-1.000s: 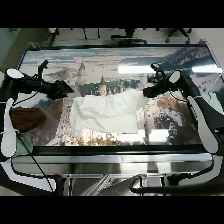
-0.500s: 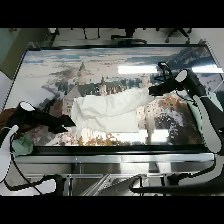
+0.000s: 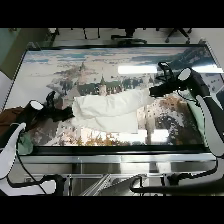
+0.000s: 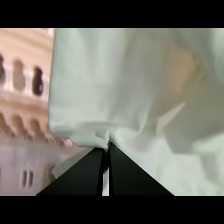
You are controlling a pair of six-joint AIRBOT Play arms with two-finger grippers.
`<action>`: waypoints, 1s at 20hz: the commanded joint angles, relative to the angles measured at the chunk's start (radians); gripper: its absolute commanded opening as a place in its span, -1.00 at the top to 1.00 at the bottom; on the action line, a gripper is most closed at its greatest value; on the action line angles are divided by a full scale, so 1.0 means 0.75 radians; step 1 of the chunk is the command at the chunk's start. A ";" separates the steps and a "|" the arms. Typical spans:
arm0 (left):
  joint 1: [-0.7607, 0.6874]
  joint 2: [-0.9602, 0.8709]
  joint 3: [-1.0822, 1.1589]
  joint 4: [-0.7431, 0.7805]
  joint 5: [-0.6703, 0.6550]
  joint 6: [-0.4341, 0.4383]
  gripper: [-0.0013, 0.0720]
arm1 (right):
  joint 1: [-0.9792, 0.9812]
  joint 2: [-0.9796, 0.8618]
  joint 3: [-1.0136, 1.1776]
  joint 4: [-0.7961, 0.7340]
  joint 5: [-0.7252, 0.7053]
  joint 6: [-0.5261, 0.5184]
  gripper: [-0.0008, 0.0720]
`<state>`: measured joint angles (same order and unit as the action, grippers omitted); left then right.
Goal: Fold the shirts.
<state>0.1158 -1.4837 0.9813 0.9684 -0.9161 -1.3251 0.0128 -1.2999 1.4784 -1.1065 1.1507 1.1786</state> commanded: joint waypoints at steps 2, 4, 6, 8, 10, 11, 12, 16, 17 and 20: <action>0.052 -0.244 0.437 0.010 -0.052 0.004 0.93 | 0.002 0.193 -0.183 0.001 0.215 0.095 0.93; 0.051 -0.360 0.682 0.011 -0.045 0.040 0.93 | 0.012 0.369 -0.443 0.002 0.235 0.184 0.93; 0.036 -0.470 0.913 0.009 -0.024 0.042 0.93 | 0.052 0.568 -0.759 0.027 0.200 0.347 0.93; 0.010 -0.597 1.155 0.005 -0.021 0.042 0.92 | 0.126 0.748 -1.054 0.165 0.082 0.487 0.93; -0.025 -0.724 1.361 0.004 -0.041 0.031 0.92 | 0.204 0.875 -1.258 0.355 -0.109 0.523 0.93; -0.042 -0.775 1.432 -0.005 -0.060 0.008 0.91 | 0.227 0.905 -1.303 0.391 -0.195 0.523 0.92; -0.057 -0.800 1.462 -0.004 -0.073 -0.011 0.73 | 0.232 0.910 -1.306 0.387 -0.240 0.515 0.92; -0.061 -0.732 1.390 -0.003 -0.173 -0.055 -0.98 | 0.226 0.909 -1.278 0.389 -0.377 0.369 0.92; -0.043 -0.691 1.371 -0.003 -0.240 -0.077 -0.98 | 0.226 0.908 -1.271 0.390 -0.386 0.341 0.92; 0.037 -0.593 1.366 0.005 -0.603 -0.168 -0.98 | 0.207 0.906 -1.240 0.388 -0.397 0.259 0.92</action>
<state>0.1062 -1.9789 2.0090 0.9676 -1.1435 -1.3891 0.1749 -0.6250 0.5396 -0.8257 0.8967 1.4380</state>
